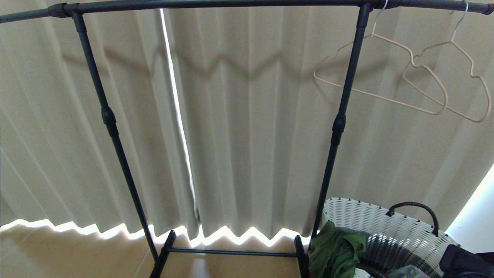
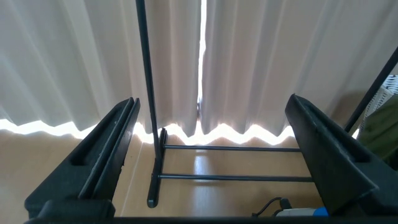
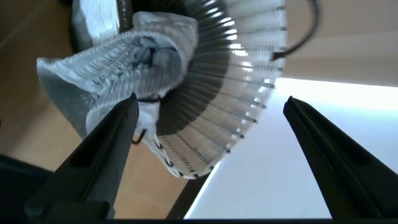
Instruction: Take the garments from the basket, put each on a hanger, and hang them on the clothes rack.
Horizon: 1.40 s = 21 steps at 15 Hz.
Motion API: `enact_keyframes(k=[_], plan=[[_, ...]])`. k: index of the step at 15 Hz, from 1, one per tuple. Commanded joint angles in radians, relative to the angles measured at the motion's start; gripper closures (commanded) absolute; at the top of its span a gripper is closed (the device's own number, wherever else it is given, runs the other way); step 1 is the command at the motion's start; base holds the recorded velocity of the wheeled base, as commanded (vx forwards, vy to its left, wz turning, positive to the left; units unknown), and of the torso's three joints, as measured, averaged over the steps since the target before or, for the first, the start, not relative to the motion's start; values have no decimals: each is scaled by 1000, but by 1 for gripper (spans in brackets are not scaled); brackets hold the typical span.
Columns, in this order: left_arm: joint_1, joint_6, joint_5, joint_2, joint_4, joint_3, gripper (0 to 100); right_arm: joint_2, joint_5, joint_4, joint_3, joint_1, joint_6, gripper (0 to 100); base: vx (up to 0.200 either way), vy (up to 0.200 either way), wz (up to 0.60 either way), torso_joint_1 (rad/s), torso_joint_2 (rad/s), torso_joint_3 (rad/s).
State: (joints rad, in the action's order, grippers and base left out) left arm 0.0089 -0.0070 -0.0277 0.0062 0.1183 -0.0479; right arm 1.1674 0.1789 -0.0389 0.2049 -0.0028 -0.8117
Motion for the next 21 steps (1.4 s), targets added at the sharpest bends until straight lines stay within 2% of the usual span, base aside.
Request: enact_keyframes(k=[1,7,10,13,14,18,21], plan=[[0,1,0,1,0,0,0,250,-1,-98,-25,-2,-4,0,0,0,0,0,0,0],[0,1,0,1,0,0,0,452,-4,-314,-19,-48,-7,0,0,0,0,0,0,0],[0,1,0,1,0,0,0,549,-7,-438,-7,-91,-64,0,0,0,0,0,0,0],[0,1,0,1,0,0,0,623,-26,-572,-16,-91,-66,0,0,0,0,0,0,0],[0,1,0,1,0,0,0,627,-29,-582,-19,-91,-66,100,0,0,0,0,0,0],[0,1,0,1,0,0,0,594,-53,-607,-30,-91,-70,100,0,0,0,0,0,0],[0,1,0,1,0,0,0,437,-81,-668,-99,-91,-63,100,0,0,0,0,0,0]])
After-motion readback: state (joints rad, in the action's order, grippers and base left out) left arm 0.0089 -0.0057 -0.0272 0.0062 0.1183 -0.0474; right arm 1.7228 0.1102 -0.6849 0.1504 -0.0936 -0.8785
